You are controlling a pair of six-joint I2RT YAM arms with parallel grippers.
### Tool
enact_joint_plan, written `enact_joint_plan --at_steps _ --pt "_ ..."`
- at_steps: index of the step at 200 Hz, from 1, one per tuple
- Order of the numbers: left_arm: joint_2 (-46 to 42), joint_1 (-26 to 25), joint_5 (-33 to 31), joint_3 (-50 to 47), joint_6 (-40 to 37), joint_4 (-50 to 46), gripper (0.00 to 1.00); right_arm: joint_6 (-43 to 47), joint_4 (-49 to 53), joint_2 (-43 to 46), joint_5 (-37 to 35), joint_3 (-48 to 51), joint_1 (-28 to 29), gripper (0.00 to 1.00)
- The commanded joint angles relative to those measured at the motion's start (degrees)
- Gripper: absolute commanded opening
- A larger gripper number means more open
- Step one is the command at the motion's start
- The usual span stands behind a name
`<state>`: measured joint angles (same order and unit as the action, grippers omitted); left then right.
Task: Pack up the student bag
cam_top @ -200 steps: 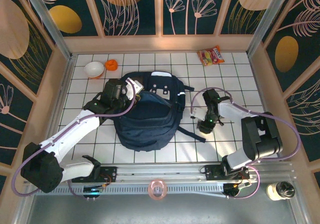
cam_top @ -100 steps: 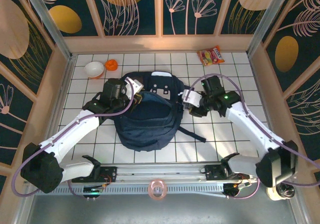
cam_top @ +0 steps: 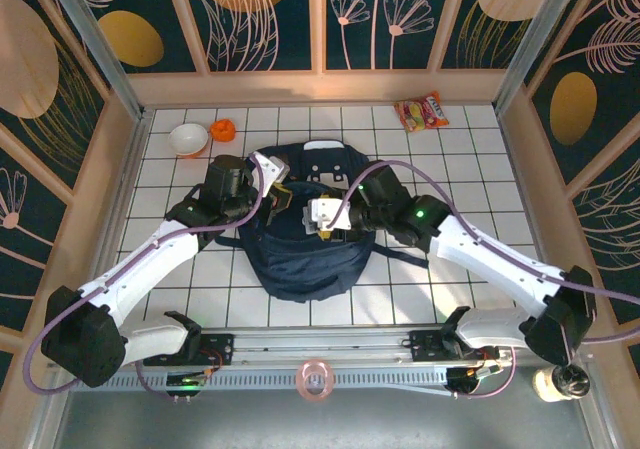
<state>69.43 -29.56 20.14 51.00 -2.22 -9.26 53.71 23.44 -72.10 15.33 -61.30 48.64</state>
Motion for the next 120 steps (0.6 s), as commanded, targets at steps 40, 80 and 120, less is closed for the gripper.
enact_joint_plan --at_steps 40,80,120 --pt "-2.37 0.03 5.85 2.48 2.73 7.3 0.0 -3.03 -6.9 -9.19 -4.27 -1.84 -1.7 0.43" --pt "-2.8 0.03 5.82 2.69 2.72 7.23 0.0 -6.04 -8.92 -10.91 -5.6 -3.01 -2.77 0.55" --pt "-2.9 0.07 4.32 2.33 2.22 6.81 0.0 -8.7 -8.39 -9.88 -7.74 -2.95 -2.76 0.63"
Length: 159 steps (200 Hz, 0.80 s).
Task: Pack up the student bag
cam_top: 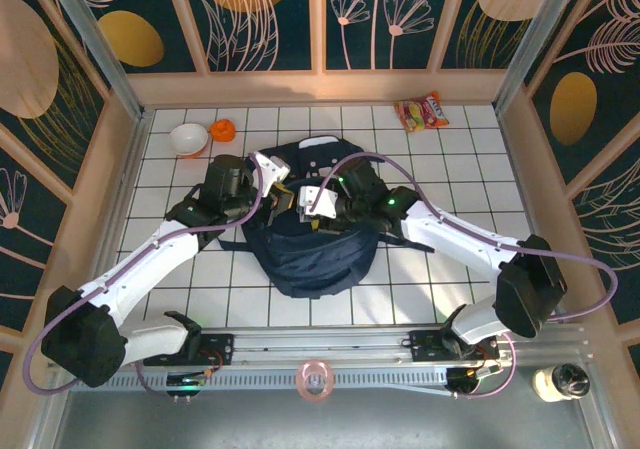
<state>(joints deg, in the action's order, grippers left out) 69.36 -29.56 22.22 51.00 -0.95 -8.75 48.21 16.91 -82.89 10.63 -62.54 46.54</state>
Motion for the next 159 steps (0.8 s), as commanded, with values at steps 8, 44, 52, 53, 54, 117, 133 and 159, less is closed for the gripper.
enact_joint_plan --at_steps 8,44,52,53,54,117,133,159 --pt "-2.75 0.03 1.89 2.3 1.03 6.29 0.0 -3.57 -1.39 1.2 -3.39 -1.78 -0.67 0.64" --pt "-2.18 0.03 0.95 2.54 1.74 7.0 0.0 -4.5 -0.51 3.1 -4.59 -0.75 -0.75 0.66" --pt "-1.97 0.04 1.11 2.64 1.68 7.0 0.0 -4.52 -0.07 3.62 -4.49 -0.51 -0.8 0.66" --pt "-1.96 0.04 1.14 2.62 1.71 7.04 0.0 -4.52 -0.06 3.75 -4.48 -0.44 -0.76 0.66" --pt "-1.95 0.03 1.15 2.66 1.77 7.06 0.0 -4.52 -0.05 3.81 -4.48 -0.41 -0.76 0.66" --pt "-1.55 0.03 1.6 3.14 1.83 7.08 0.0 -6.42 0.17 4.58 -3.7 0.58 -1.17 0.96" --pt "-1.6 0.03 1.6 3.01 1.64 7.09 0.0 -6.55 0.25 4.62 -3.6 0.51 -1.19 0.99" --pt "-1.67 0.03 1.87 2.24 -0.28 6.5 0.0 -7.68 -1.37 8.08 -1.8 0.93 -1.76 0.99"
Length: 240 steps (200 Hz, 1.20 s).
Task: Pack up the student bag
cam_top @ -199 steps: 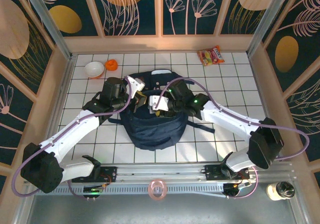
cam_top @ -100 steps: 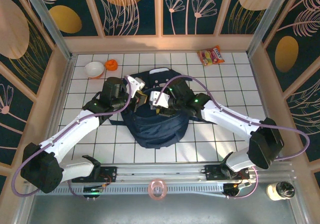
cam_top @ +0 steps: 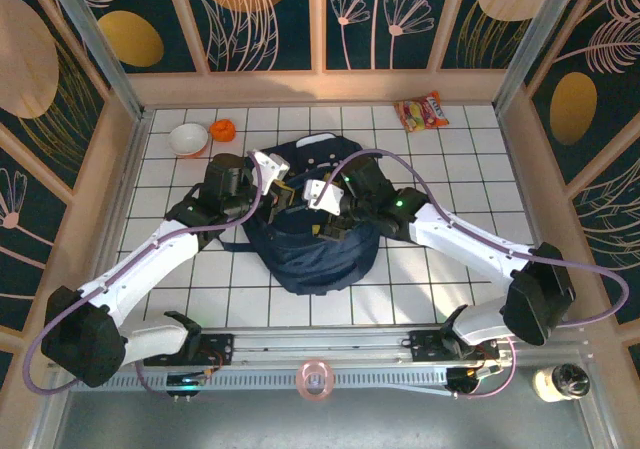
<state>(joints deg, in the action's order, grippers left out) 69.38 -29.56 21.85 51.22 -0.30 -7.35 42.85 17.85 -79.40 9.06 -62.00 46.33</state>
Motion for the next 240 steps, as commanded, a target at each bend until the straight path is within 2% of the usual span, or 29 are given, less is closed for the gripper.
enact_joint_plan --at_steps 1,52,76,112,125,137,146,153,165,174,190,214,240 --pt "-1.7 0.03 2.28 1.99 -1.07 5.09 0.0 -2.37 -2.43 4.81 -0.12 0.43 -1.57 0.99" --pt "-1.8 0.07 4.45 0.19 -7.34 4.25 0.0 -1.83 -9.91 14.2 5.01 3.53 -3.85 0.96" --pt "-1.92 0.03 7.05 -0.13 -9.52 4.25 0.0 1.65 -9.74 9.73 7.64 1.88 -6.33 0.95" --pt "-2.5 0.03 10.13 -1.22 -12.38 4.88 0.0 4.22 -7.52 0.7 13.79 -3.05 -8.65 0.87" --pt "-2.57 0.03 10.86 -1.74 -13.21 4.89 0.02 4.62 -7.73 -1.38 16.42 -4.19 -9.46 0.76" --pt "-2.59 0.03 10.38 -2.16 -13.09 5.11 0.06 4.38 -7.44 -2.78 19.35 -5.52 -10.64 0.5" --pt "-2.63 0.03 8.34 -2.27 -12.0 4.67 0.17 4.9 -5.86 -3.36 23.22 -6.62 -12.56 0.34" --pt "-2.9 0.27 6.66 -2.71 -10.83 4.18 0.3 5.77 -4.49 -3.54 26.57 -7.18 -14.27 0.25" --pt "-3.98 1.97 6.24 -3.9 -9.43 3.01 0.51 7.36 -2.46 -3.33 30.76 -7.5 -16.77 0.0" --pt "-5.27 4.15 7.21 -5.4 -7.91 2.66 0.59 8.69 -1.4 -2.96 32.56 -7.36 -18.18 0.0" --pt "-7.75 7.88 9.69 -8.31 -7.06 2.01 0.65 9.99 -0.48 -2.69 33.83 -7.32 -19.37 0.0" --pt "-9.09 9.2 10.77 -11.55 -11.01 -0.42 0.66 10.76 0.53 -2.91 36.26 -7.79 -20.57 0.0" --pt "-7.36 10.0 13.55 -14.17 -11.22 1.2 0.66 10.75 0.11 -2.77 37.12 -7.37 -20.92 0.0"
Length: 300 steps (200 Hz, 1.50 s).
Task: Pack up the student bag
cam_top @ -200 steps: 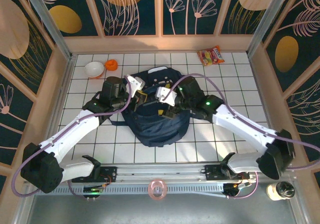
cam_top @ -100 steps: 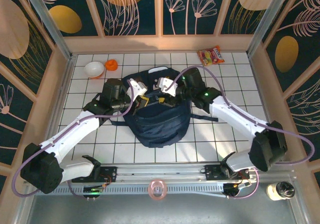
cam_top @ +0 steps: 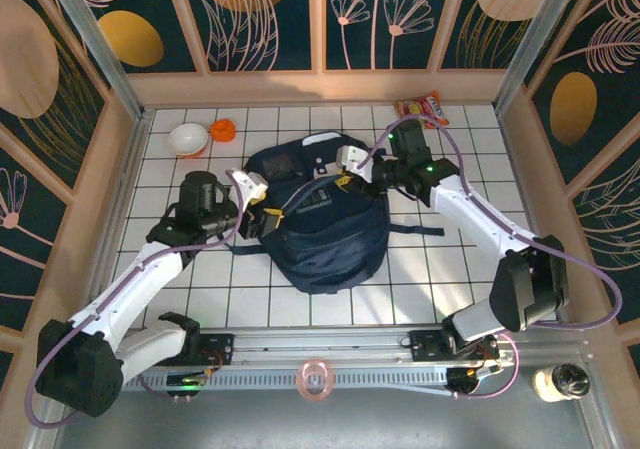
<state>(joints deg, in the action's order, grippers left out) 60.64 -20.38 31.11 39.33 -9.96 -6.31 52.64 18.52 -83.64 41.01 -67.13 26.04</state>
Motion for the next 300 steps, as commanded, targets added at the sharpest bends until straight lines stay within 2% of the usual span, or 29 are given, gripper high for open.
enact_joint_plan --at_steps 1,23,39,58,93,110,126,138,155,179,206,238,261,274,300 --pt "1.53 0.84 4.43 -2.31 -1.51 0.33 0.66 0.92 -0.63 1.46 5.19 -2.22 -0.64 0.0" --pt "4.94 0.86 9.51 -2.34 -3.61 -0.27 0.68 0.63 -0.81 1.39 5.33 -1.9 -0.68 0.0" --pt "6.38 0.86 10.94 -2.11 -6.16 -1.34 0.69 0.53 -0.84 1.22 5.35 -1.97 -0.73 0.0" --pt "7.54 0.87 11.52 -2.72 -8.54 -0.59 0.64 -0.01 -1.19 1.21 5.5 -1.99 -0.69 0.0" --pt "9.93 0.87 16.46 -2.34 -9.59 -0.02 0.31 -3.65 -2.41 1.09 3.45 -1.53 -0.73 0.0" --pt "9.64 0.87 17.23 -2.58 -9.34 0.06 0.16 -5.77 -2.89 1.4 2.61 -0.71 -0.73 0.09" --pt "8.91 0.87 16.66 -2.93 -9.01 0.02 0.01 -9.53 -3.36 2.1 1.57 0.45 -0.73 0.24" --pt "8.08 0.86 15.7 -3.53 -8.11 0.69 0.0 -13.45 -3.43 3.21 0.69 1.22 -0.73 0.27" --pt "6.81 0.87 14.77 -4.16 -6.84 1.87 0.0 -23.22 -3.47 5.77 -0.28 2.52 -0.59 0.35" --pt "5.83 0.91 13.39 -4.74 -6.0 2.79 0.0 -43.9 -3.86 11.51 -4.06 5.28 -0.29 0.44" --pt "5.89 0.87 11.27 -4.79 -5.96 2.53 0.0 -68.82 -3.44 18.02 -9.55 9.4 1.81 0.45" --pt "6.15 0.77 7.86 -4.75 -5.9 2.18 0.0 -88.75 -7.1 24.6 -18.38 14.99 11.19 0.45" --pt "6.06 0.78 7.65 -4.79 -5.7 2.39 0.0 -105.31 -8.73 26.16 -20.54 19.08 13.23 0.45" --pt "5.98 0.73 7.65 -4.62 -5.59 2.53 0.0 -111.96 -10.99 26.24 -20.09 22.07 14.4 0.45" --pt "5.8 0.76 7.55 -4.44 -5.58 2.36 0.0 -118.87 -15.4 24.57 -20.27 26.02 16.63 0.46"
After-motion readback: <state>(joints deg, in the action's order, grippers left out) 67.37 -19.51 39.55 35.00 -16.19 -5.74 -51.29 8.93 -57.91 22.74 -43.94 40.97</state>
